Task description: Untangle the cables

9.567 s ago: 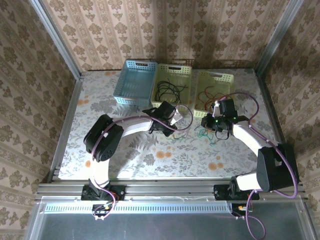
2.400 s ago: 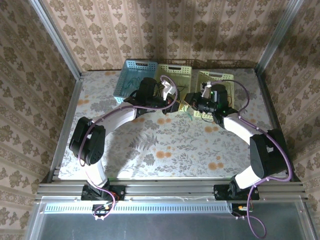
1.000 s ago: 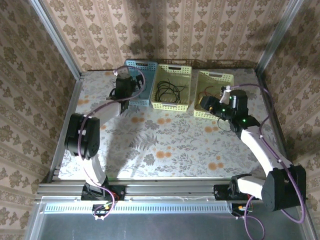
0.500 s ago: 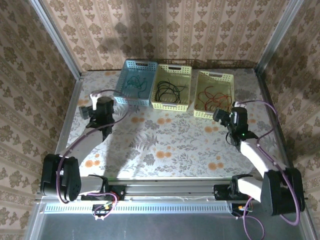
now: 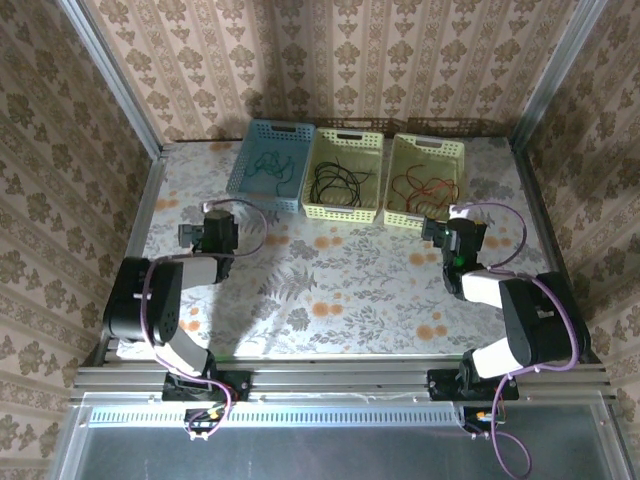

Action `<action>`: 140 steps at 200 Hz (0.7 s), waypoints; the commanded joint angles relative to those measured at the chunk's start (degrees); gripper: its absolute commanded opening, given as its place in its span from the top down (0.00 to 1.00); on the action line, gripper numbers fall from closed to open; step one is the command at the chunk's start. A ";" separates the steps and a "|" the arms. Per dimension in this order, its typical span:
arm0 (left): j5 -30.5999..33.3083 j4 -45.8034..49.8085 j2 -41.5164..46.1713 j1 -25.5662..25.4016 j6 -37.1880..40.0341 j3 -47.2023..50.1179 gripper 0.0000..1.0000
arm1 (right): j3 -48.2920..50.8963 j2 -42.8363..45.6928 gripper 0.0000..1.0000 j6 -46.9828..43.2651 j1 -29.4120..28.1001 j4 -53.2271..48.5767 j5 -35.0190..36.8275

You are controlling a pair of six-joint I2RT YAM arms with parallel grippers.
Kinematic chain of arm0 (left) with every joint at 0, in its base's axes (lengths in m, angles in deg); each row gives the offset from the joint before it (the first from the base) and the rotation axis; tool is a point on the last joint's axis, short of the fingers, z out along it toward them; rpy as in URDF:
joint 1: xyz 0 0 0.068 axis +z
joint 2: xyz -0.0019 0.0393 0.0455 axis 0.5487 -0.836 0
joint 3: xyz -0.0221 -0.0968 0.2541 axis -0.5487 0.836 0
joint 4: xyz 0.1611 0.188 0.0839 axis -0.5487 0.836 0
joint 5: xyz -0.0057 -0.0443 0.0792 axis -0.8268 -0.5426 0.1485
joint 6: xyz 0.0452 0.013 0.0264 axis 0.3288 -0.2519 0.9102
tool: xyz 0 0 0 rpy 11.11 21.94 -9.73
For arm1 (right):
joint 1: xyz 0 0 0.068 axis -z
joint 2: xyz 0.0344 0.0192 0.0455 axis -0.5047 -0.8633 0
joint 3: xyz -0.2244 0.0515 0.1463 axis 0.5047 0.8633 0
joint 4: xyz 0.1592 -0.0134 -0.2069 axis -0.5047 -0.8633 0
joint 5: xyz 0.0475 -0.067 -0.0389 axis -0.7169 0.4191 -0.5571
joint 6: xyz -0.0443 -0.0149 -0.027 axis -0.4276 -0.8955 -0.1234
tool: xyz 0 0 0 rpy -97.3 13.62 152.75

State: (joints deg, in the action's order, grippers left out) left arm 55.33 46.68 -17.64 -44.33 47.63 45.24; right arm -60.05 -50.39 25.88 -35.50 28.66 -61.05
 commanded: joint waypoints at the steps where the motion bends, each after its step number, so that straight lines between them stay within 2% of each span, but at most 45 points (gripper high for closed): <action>1: -5.25 -7.85 1.82 2.76 0.79 1.95 0.00 | 3.44 -3.32 0.00 -3.18 2.16 12.19 -8.54; 8: -6.90 -10.31 3.19 3.14 -0.08 4.55 0.00 | 5.09 -5.29 0.00 -4.06 2.34 17.72 -9.89; 18: -11.30 -16.39 4.72 4.80 -0.61 8.56 0.00 | 4.20 -2.77 0.00 -3.60 2.68 11.00 -11.65; 34: -19.80 -22.29 5.21 7.87 -2.62 12.98 0.00 | 1.92 -3.63 0.00 -3.88 3.57 8.45 -14.47; 46: -20.98 -33.44 0.98 8.29 -0.78 15.52 0.00 | 1.43 -3.80 0.00 -3.48 4.72 7.88 -17.44; 56: -22.63 -24.97 3.93 8.85 -3.13 14.22 0.00 | 1.29 -3.35 0.00 -3.34 4.84 6.67 -17.59; 65: -21.55 -28.95 1.87 9.01 -2.06 14.10 0.00 | 1.43 -3.75 0.00 -3.34 4.84 7.72 -17.72; 75: -21.67 -24.92 3.15 8.83 -2.91 13.43 0.00 | 1.33 -3.42 0.00 -3.34 4.84 6.90 -17.64; 86: -21.47 -28.07 2.12 8.85 -1.98 13.90 0.00 | 1.33 -3.54 0.00 -3.35 4.84 7.27 -17.59; 96: -21.55 -25.96 2.84 8.81 -2.78 13.61 0.00 | 1.34 -3.47 0.00 -3.34 4.84 7.19 -17.60; 140: -21.41 -27.07 2.43 8.76 -2.11 13.76 0.00 | 1.22 -3.47 0.00 -3.70 4.27 6.89 -16.87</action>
State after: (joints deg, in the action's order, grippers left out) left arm 34.94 22.05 -15.06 -35.80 46.43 59.84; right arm -57.71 -53.36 23.34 -30.89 35.92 -77.46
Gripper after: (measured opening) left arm 0.999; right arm 0.999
